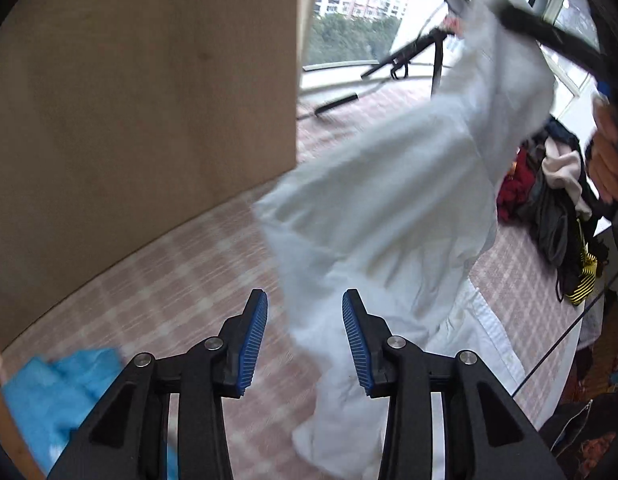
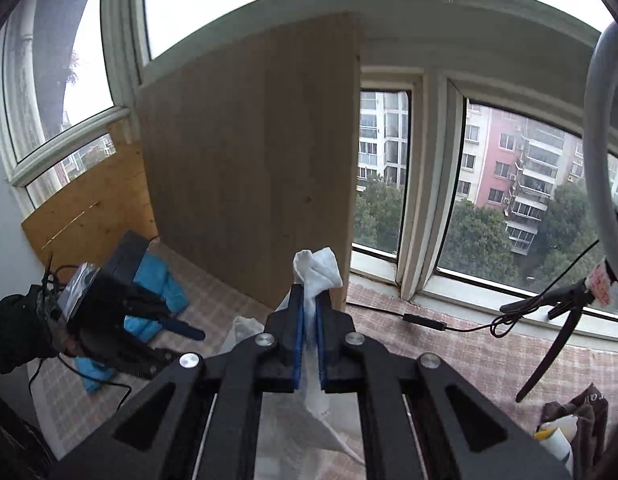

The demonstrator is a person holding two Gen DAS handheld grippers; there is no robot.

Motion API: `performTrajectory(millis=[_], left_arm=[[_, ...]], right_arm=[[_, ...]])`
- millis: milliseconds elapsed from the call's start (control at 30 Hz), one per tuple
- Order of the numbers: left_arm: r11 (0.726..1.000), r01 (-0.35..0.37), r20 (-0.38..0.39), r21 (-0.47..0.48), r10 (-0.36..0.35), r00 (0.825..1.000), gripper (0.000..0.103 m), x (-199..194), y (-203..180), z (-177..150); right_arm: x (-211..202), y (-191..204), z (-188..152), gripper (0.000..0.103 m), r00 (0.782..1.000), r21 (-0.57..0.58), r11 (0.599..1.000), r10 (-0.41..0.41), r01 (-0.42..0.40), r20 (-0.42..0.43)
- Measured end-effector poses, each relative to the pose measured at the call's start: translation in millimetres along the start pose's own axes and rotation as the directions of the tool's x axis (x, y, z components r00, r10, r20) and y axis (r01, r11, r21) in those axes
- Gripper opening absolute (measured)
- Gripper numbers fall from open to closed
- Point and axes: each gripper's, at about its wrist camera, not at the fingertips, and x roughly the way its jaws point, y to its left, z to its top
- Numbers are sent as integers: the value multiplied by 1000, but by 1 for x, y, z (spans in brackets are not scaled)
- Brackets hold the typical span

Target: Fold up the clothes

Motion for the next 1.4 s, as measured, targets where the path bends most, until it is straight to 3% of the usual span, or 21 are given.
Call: performTrajectory(millis=[233,300,367,433,600,700,833,1000,1067,1167,1233,1300,1333,1400], left_arm=[[998,-51,88,-34,54,995,41,-74,13,-17],[998,-65,107,-3,65,992,41,-88,12,-14],[995,-97,119,39,91,989,41,-88,0,-3],[997,-54,99,63,47,994,41,-79,-10,11],[984,57,-52,166,-49,997,41,-28,-49,19],[958,129,-187,256,-82,979,41,2,-76,-6],[914,163,-309,372,-43,950,41,25,-98,-62],[939,133,-340,318,-18,940,42,49,-85,-116],[960,155,-303,233,-80,950,48,46,-79,-122],[961,181,-274,208,-120,954,49,25,-75,-124],[968,179,-234,179,-134,963,49,7,-62,-118],[979,143,-187,147,-114,976,49,-7,-45,-108],[984,126,-163,130,-104,981,49,-13,-37,-102],[991,92,-116,95,-81,990,49,-27,-20,-92]], right_arm=[[-78,76,-42,5,1000,-94,996,4,-2,16],[-98,98,-64,5,1000,-118,993,13,-14,-3],[-119,119,-89,5,1000,-135,991,16,-19,-25],[-135,136,-114,5,998,-142,990,10,-18,-59],[-152,157,-173,5,989,-113,994,-27,11,-143],[-143,168,-204,5,979,-144,989,-61,33,-196],[-128,173,-235,5,963,-155,986,-104,66,-248],[-94,179,-262,5,919,-278,953,-215,123,-331],[-84,179,-271,6,892,-282,955,-202,89,-405],[-96,180,-272,9,854,-270,963,-156,18,-496],[-117,176,-262,13,860,-227,974,-93,-28,-503],[-134,159,-244,25,884,-120,991,-11,-51,-468],[-136,148,-233,35,898,-67,997,5,-39,-441],[-134,124,-213,40,920,36,999,21,-8,-392]])
